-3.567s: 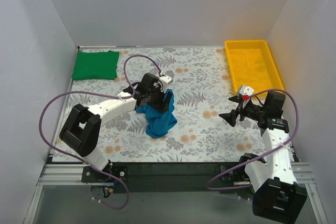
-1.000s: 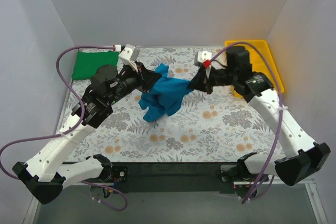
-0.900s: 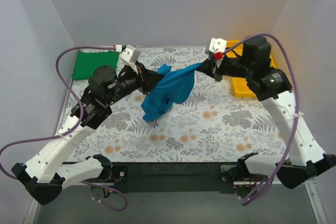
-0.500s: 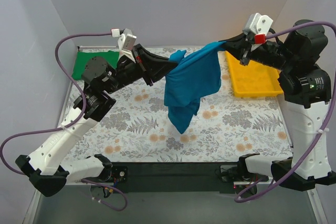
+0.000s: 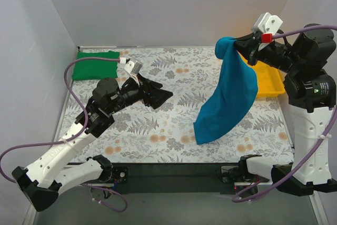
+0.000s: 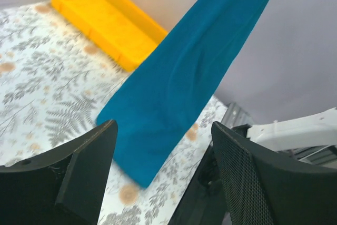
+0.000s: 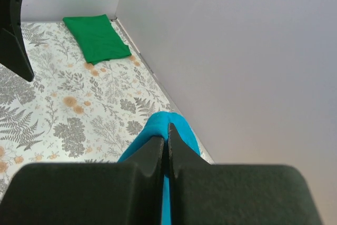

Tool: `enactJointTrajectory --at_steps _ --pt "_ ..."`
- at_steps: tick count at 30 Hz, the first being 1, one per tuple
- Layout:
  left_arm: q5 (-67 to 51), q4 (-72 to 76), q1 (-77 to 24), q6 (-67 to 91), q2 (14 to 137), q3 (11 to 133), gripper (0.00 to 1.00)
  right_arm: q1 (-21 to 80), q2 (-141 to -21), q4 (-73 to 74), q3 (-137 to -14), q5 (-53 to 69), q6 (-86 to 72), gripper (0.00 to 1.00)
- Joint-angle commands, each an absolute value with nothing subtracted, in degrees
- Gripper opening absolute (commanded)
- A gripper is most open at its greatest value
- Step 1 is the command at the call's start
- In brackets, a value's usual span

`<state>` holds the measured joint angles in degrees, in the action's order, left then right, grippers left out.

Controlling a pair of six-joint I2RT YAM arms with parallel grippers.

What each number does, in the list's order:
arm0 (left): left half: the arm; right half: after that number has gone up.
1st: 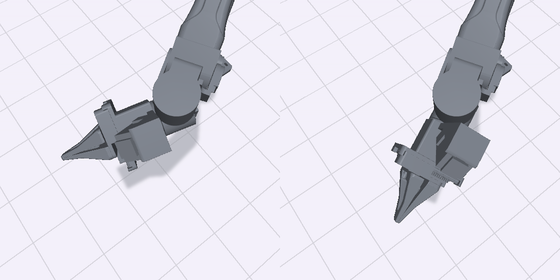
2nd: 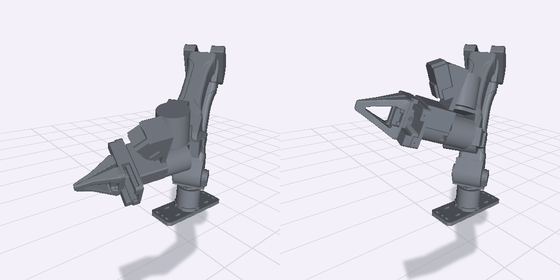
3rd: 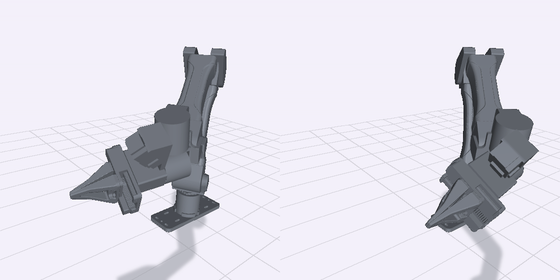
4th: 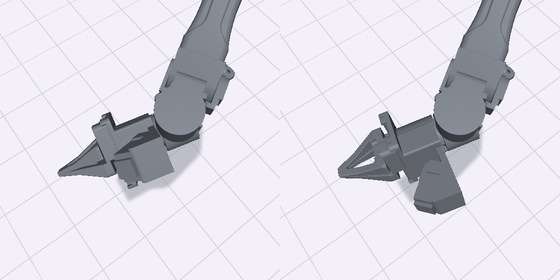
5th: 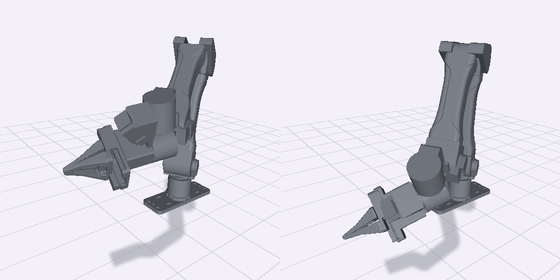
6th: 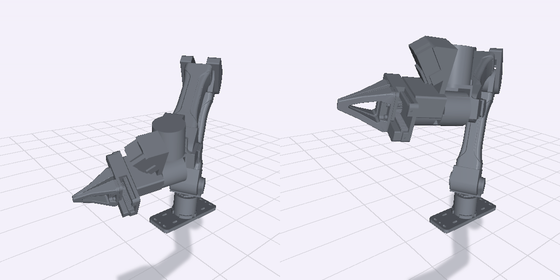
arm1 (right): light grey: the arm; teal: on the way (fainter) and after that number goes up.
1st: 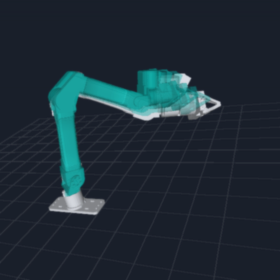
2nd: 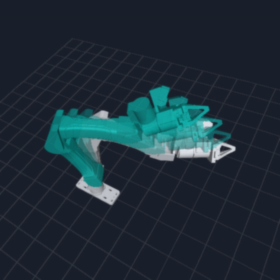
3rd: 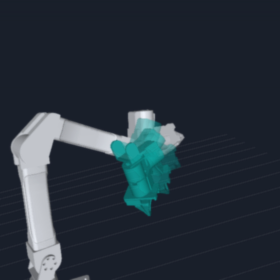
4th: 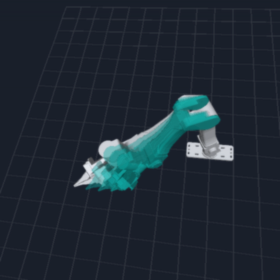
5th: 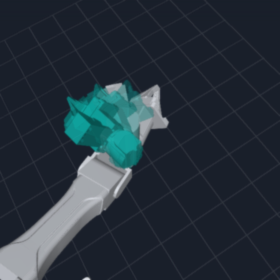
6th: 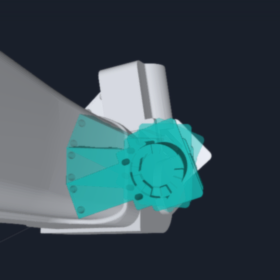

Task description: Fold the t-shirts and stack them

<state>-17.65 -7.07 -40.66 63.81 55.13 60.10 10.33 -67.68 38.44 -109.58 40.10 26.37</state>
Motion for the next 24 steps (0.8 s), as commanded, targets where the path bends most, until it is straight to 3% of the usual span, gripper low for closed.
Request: enactJointTrajectory --at_steps 1,8,14,19,24 --pt "-14.2 -8.8 -40.5 57.5 52.2 56.6 0.72 9.8 -68.1 35.1 -109.0 43.1 26.8 0.01" --pt "-23.9 -2.3 -40.6 54.6 59.3 55.4 0.73 8.7 -67.9 35.3 -105.5 47.2 27.4 0.01" --pt "-19.8 8.7 -40.6 44.1 64.9 50.9 0.78 8.6 -66.6 35.6 -102.7 47.2 28.5 0.01" --pt "-31.5 19.2 -40.6 42.4 69.7 49.4 0.81 8.2 -65.7 35.9 -100.9 46.8 28.8 0.01" --pt "-26.0 20.3 -40.6 42.8 77.5 56.6 0.86 8.0 -64.8 35.8 -98.5 47.4 29.1 0.01"
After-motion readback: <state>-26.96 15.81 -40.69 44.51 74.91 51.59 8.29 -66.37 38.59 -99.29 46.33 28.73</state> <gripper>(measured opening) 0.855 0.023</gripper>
